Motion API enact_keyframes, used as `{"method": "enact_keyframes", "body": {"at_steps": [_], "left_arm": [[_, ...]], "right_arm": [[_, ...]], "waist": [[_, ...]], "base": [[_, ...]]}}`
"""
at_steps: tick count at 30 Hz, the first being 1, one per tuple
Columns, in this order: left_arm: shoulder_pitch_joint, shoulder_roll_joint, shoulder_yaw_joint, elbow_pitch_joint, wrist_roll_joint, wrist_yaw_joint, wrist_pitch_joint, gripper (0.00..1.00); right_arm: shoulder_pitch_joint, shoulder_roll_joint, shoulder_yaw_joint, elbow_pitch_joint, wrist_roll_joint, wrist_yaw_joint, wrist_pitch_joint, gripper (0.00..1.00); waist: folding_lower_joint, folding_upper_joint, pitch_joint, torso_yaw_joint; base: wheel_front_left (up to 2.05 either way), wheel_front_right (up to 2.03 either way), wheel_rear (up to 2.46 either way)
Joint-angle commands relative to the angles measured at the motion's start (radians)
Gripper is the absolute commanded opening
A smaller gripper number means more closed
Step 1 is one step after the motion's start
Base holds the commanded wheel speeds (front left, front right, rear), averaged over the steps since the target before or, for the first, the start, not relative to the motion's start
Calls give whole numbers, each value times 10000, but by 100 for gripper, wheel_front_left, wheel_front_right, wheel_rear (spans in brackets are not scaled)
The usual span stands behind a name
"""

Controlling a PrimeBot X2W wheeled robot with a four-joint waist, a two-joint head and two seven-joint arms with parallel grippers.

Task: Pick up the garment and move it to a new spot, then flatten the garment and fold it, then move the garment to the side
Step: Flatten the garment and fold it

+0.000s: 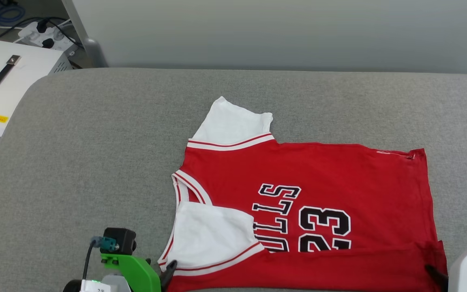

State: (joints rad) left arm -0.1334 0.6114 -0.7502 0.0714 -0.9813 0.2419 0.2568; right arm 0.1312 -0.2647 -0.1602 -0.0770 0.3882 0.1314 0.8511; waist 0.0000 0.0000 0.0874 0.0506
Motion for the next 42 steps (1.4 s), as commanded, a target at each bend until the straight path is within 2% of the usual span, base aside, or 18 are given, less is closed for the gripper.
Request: {"method": "enact_keyframes", "body": {"at_steps": [1, 4, 7, 13, 18, 19, 20, 22, 31, 36, 42], "left_arm": [[-289, -65, 116, -38, 179, -48, -289, 100], [-491, -190, 443, -174, 499, -53, -1257, 100], [-724, -295, 609, -355, 944, -308, -2295, 100], [-965, -540, 819, -275, 1873, -514, -4311, 100], [-890, -952, 1239, -177, 2349, -683, -5098, 100], [-848, -1029, 1339, -176, 2476, -705, -5136, 100], [-636, -1416, 1823, -309, 2942, -837, -5177, 100], [-443, -1680, 2144, -382, 3260, -1029, -5181, 100], [-201, -2324, 3060, -156, 4178, -1872, -5184, 100], [-1238, -1927, 2611, 302, 4618, -2661, -4704, 100], [-3737, -1421, 2145, 956, 4592, -3428, -2574, 100]], "right_arm": [[-214, -77, -9, -128, 57, -7, -247, 100], [-345, -216, 17, -486, 133, -7, -1091, 100], [-433, -291, 115, -773, 246, -7, -2010, 100], [-491, -326, 324, -1130, 133, -7, -4233, 100], [-495, 39, 458, -1068, -235, -7, -6264, 100], [-473, 87, 500, -1026, -334, -7, -6532, 100], [-397, 302, 644, -825, -524, -7, -7228, 100], [-365, 441, 696, -722, -581, -7, -7508, 100], [-524, 633, 951, -655, -624, -7, -7880, 100], [-705, 698, 1058, -948, -633, -7, -7849, 100], [-1007, 731, 1285, -1342, -687, -7, -7707, 100]], "waist": [[0, 0, -139, 28], [0, 0, -314, 51], [0, 0, -431, 64], [0, 0, -572, 41], [0, 0, -573, -19], [0, 0, -564, -33], [0, 0, -516, -81], [0, 0, -482, -101], [0, 0, -105, -365], [0, 0, 474, -649], [0, 0, 1519, -1211]], "base": [[0, 0, 0], [0, 0, 0], [0, 0, 0], [0, 0, 0], [0, 0, 0], [0, 0, 0], [0, 0, 0], [0, 0, 0], [0, 0, 0], [0, 0, 0], [0, 0, 0]]}}
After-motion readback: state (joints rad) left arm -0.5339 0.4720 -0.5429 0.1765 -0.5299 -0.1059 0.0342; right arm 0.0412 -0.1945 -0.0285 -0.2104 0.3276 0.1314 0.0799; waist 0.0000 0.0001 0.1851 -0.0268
